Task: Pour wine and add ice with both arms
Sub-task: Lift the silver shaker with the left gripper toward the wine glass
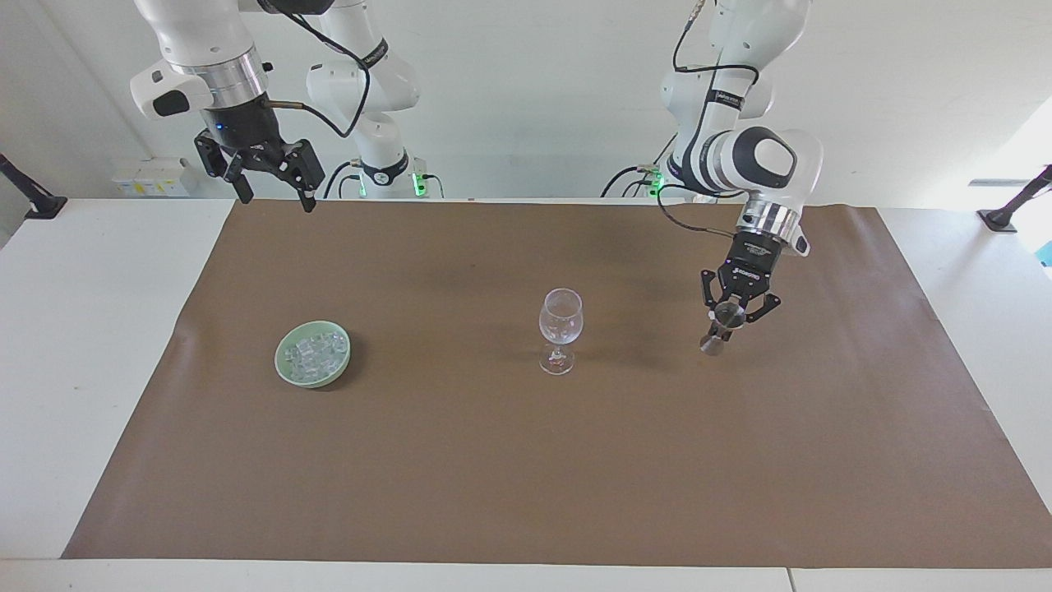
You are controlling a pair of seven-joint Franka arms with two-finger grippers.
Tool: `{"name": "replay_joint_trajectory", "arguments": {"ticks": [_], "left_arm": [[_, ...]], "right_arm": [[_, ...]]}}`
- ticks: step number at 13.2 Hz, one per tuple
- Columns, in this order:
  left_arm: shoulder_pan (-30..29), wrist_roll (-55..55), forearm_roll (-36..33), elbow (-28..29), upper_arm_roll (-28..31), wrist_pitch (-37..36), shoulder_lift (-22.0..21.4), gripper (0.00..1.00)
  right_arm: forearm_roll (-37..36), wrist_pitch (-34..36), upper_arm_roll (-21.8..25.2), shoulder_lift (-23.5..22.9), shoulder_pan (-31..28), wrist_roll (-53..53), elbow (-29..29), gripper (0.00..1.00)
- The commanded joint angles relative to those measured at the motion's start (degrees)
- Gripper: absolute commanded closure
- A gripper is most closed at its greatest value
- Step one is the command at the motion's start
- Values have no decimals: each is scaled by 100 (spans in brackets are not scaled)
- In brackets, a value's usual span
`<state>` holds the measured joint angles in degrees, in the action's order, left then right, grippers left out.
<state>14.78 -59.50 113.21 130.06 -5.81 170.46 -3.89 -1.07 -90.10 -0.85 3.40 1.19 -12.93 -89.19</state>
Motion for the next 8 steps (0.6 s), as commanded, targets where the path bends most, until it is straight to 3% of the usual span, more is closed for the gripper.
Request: {"name": "replay_joint_trajectory", "arguments": {"ticks": [1,8], "left_arm": [[297,-447,96,-357,-201,670,28,100],[727,-624,43,-903,-632,1498,318,100]], "right_arm": [[81,72,-12,29,-75,141,-2,0],[81,72,-21,29,-40,124,-2,0]]}}
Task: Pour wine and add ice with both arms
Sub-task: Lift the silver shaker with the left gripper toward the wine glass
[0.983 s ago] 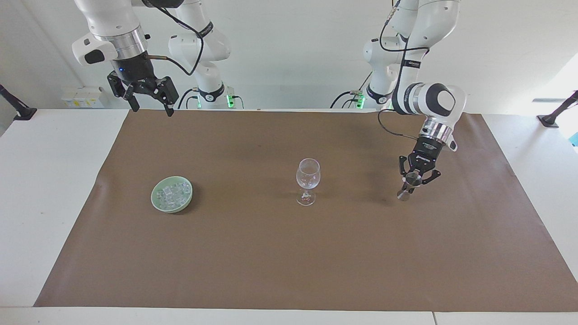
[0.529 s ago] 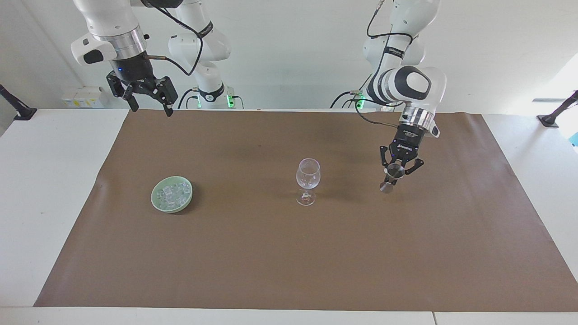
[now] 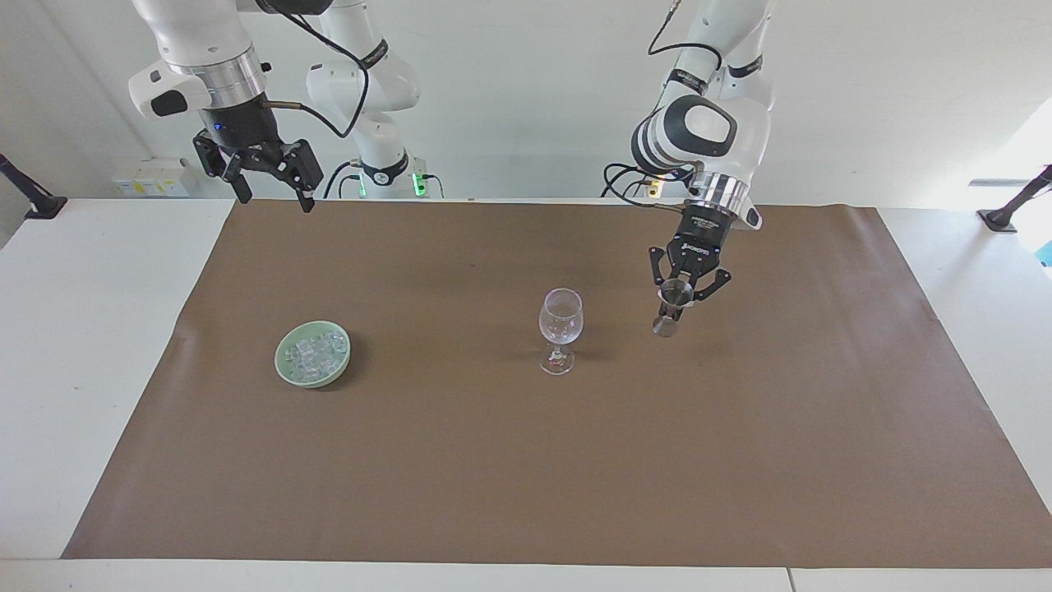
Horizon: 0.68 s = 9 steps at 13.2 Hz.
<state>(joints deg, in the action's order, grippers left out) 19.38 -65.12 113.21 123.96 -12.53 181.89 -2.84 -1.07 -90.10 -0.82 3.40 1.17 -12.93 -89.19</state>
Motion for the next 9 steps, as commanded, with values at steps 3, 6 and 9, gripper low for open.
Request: {"name": "replay_joint_trajectory", "arguments": {"ticks": [3,6,9], "left_arm": [[295,17,-1,-513,-92,426,458,100],[400,61,-202,-899,-180,672,853,100],[497,105,-413,-1164,-242,883,1092,100]], "right_arm": [[89,81,-15,29,-38,124,-2,0],[89,81,-15,29,-38,124,-2,0],[81,81,-33,29,-12,141,-2,0]]}}
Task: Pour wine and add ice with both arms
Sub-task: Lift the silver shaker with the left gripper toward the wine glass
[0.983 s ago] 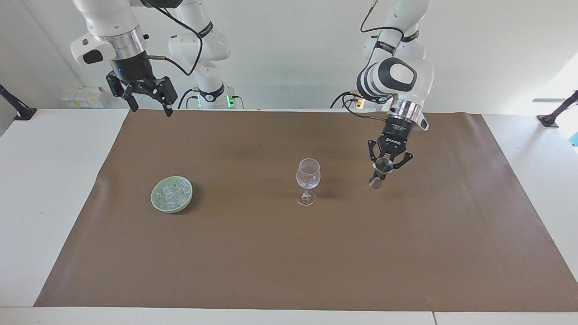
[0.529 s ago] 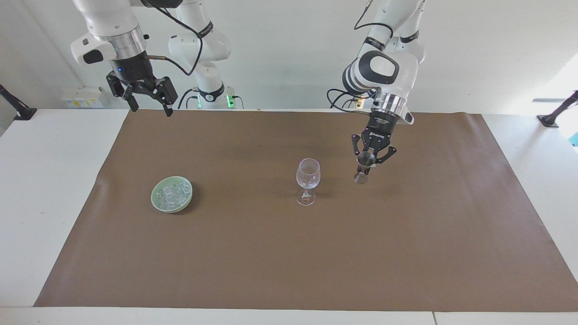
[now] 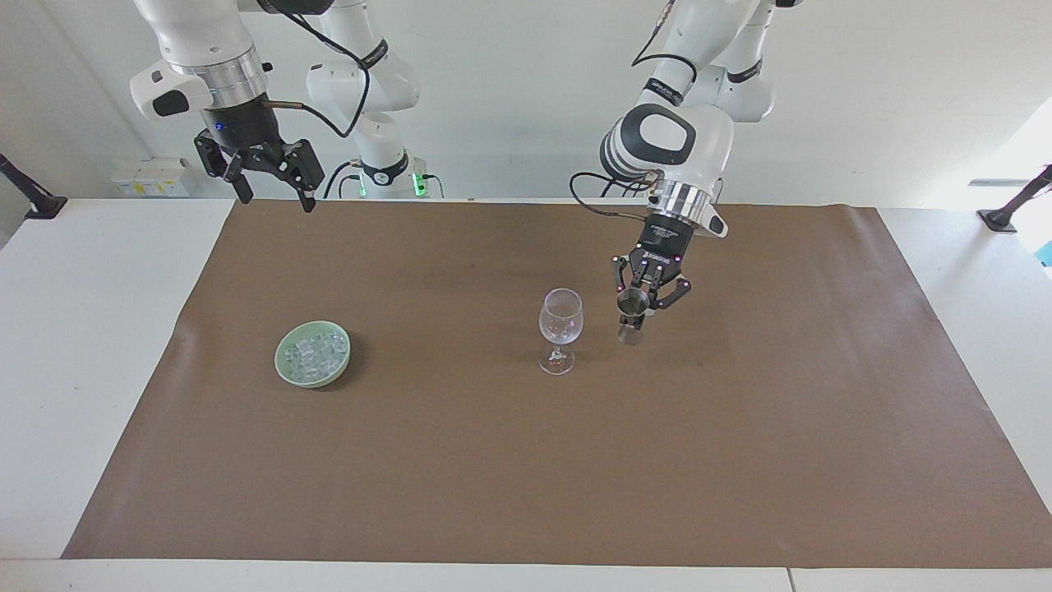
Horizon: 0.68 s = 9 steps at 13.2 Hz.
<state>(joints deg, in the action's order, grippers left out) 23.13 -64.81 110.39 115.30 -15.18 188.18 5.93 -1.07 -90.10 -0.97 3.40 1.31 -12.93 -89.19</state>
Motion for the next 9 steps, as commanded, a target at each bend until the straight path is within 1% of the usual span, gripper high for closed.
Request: {"name": "replay_joint_trajectory", "arguments": {"ticks": [1,6,9], "left_arm": [[156,240,-158,-289,16,254,215,100],[315,1031,-150,-228,15,263,224,100],[385,1365,-158,-201,15,254,215,100]], "right_arm": [[89,81,-17,38,-26,141,-19,0],[89,-7,-17,240,-87,133,-432,0],[89,-121,-17,240,-87,133,-441,0]]}}
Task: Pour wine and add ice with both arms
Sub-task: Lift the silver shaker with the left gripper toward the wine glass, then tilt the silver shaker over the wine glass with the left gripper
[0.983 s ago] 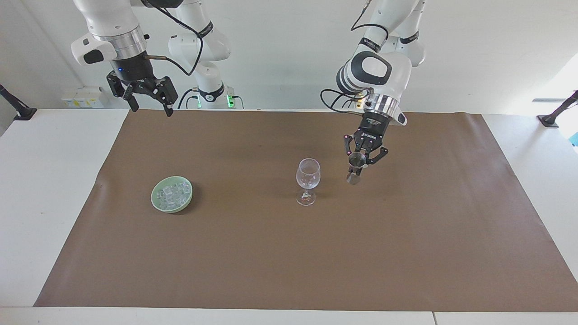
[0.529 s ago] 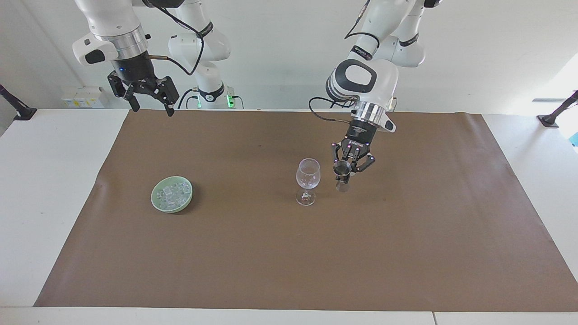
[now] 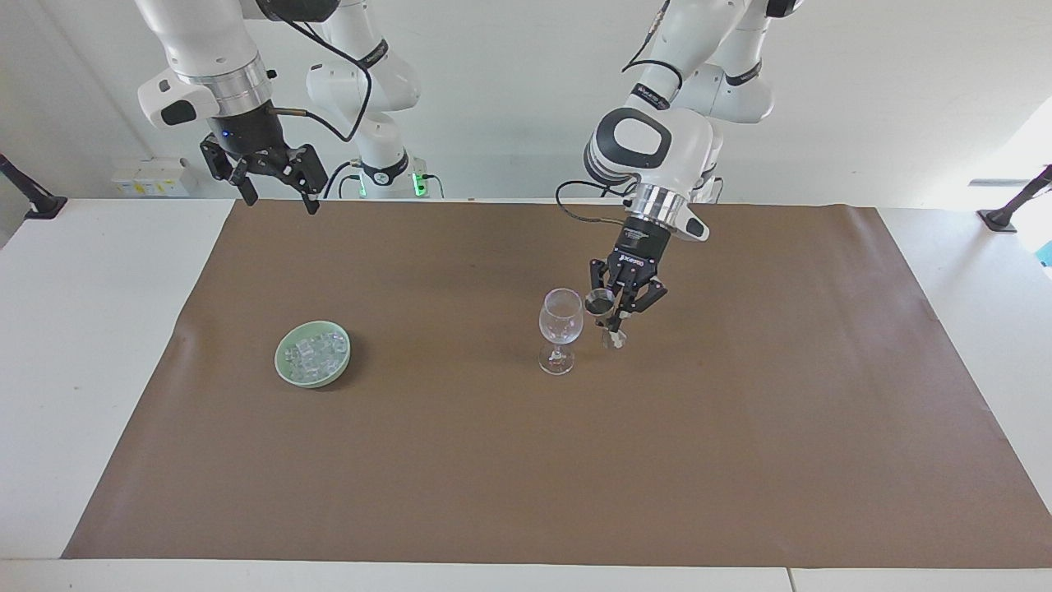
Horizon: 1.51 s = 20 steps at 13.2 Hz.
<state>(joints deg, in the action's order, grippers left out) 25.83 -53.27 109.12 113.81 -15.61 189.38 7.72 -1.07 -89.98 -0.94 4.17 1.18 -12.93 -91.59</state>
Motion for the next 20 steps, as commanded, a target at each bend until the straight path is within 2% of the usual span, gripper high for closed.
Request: {"name": "replay_joint_trajectory", "arguments": {"ticks": [1,6,9,20], "left_arm": [[150,343,-31,-35,58,134,37,100],[221,801,-31,114,58,47,-60,100],[212,897,-31,395,58,-138,-297,100],[185,1838,-31,440,58,-253,-368,100]], "right_arm": [[89,-177,-12,163,-74,141,-210,0],[89,-204,-12,190,-74,141,-263,0],[89,-213,-20,190,-74,133,-263,0],[89,-362,-20,251,-30,133,-395,0]]}}
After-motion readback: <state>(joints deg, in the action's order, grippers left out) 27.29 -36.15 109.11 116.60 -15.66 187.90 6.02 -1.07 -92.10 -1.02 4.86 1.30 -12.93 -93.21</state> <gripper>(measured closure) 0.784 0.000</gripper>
